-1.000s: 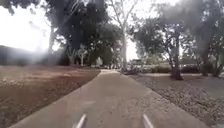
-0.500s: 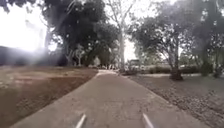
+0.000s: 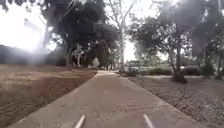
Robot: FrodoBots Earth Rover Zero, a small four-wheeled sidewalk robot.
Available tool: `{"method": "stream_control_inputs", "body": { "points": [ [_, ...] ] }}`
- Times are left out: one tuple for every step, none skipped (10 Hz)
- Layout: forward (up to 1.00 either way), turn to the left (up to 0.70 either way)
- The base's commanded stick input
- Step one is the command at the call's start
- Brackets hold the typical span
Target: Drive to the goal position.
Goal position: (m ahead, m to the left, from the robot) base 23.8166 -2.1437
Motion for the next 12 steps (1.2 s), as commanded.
{"method": "stream_control_inputs", "body": {
  "points": [
    [0.7,-0.28],
    [0.7,-0.13],
    [0.7,0.0],
    [0.7,0.0],
    [0.7,0.0],
    [0.7,-0.32],
    [0.7,-0.28],
    [0.7,-0.07],
    [0.7,-0.21],
    [0.7,-0.35],
    [0.7,-0.05],
    [0.7,-0.02]
  ]
}}
